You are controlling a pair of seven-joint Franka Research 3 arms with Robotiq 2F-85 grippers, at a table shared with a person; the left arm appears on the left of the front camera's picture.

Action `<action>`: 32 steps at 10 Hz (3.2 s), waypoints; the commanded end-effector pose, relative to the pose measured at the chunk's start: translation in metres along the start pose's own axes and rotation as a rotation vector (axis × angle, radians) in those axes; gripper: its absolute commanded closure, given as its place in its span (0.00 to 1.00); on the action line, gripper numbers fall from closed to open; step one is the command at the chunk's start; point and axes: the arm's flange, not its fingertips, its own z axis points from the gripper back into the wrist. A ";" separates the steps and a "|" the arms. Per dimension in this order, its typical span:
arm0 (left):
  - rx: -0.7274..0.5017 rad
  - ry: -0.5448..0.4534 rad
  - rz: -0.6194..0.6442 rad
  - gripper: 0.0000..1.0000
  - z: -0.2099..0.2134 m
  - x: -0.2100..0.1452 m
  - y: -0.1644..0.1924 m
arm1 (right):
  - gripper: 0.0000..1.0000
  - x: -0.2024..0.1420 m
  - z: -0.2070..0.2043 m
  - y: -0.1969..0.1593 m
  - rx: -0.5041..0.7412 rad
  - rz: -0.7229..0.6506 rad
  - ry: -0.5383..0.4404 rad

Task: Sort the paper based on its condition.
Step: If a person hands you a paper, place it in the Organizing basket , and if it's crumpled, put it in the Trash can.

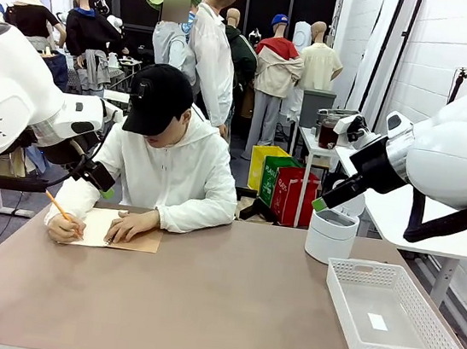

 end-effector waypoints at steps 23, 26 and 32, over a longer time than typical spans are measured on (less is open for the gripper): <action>0.000 -0.007 0.004 0.00 0.001 0.000 0.001 | 0.00 0.000 0.000 0.000 0.003 -0.003 -0.002; 0.000 -0.007 0.004 0.00 0.001 0.000 0.001 | 0.00 0.000 0.000 0.000 0.003 -0.003 -0.002; 0.000 -0.007 0.004 0.00 0.001 0.000 0.001 | 0.00 0.000 0.000 0.000 0.003 -0.003 -0.002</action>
